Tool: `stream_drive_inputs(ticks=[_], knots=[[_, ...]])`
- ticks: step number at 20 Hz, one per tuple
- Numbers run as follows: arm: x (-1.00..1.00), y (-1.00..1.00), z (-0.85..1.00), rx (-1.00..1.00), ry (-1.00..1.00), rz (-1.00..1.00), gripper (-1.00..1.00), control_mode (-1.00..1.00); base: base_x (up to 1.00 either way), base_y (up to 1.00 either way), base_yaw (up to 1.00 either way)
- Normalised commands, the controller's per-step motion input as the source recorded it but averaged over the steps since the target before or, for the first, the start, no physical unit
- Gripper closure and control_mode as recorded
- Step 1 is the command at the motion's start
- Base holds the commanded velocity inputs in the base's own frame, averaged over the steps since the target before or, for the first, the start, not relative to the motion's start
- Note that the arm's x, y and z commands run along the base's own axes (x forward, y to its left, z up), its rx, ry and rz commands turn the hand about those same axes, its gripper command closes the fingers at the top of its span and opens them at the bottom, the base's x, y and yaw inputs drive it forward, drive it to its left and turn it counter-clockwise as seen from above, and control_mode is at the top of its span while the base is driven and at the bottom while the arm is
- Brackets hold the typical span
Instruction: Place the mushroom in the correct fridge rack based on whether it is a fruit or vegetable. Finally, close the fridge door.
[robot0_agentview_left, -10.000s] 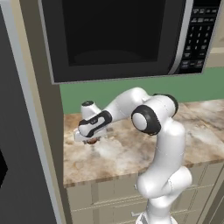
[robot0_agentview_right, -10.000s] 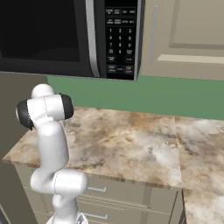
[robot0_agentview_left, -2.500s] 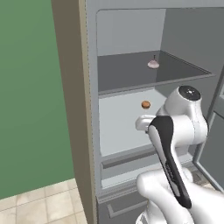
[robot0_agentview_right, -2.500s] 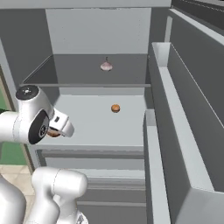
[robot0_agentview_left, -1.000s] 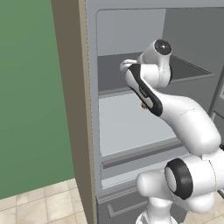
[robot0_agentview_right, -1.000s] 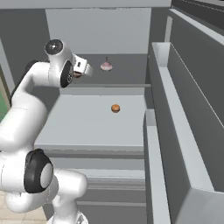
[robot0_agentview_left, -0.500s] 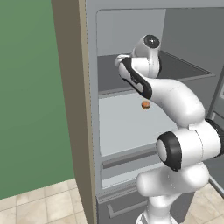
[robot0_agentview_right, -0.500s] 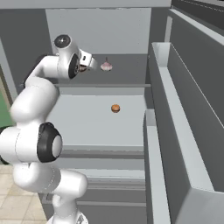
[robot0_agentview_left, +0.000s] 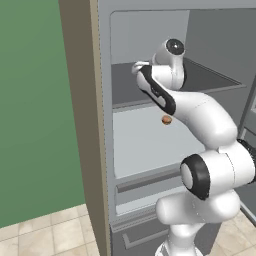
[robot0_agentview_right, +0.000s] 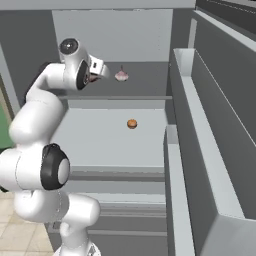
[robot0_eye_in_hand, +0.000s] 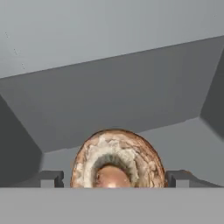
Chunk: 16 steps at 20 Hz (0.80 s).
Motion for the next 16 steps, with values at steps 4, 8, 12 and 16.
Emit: stream_drive_inputs(ticks=[4, 8, 12, 16], knots=[[-0.61, 0.00, 0.30, 0.00, -0.04, 0.00, -1.00, -1.00, 0.00, 0.00, 0.00], [-0.86, -0.02, 0.44, 0.00, -0.03, 0.00, -1.00, -1.00, 0.00, 0.00, 0.00], [-1.00, -0.03, 0.05, 0.00, -0.10, 0.00, -1.00, -1.00, 0.00, 0.00, 0.00], [-1.00, 0.00, -0.16, 0.00, -0.14, 0.00, -1.00, -1.00, 0.00, 0.00, 0.00]])
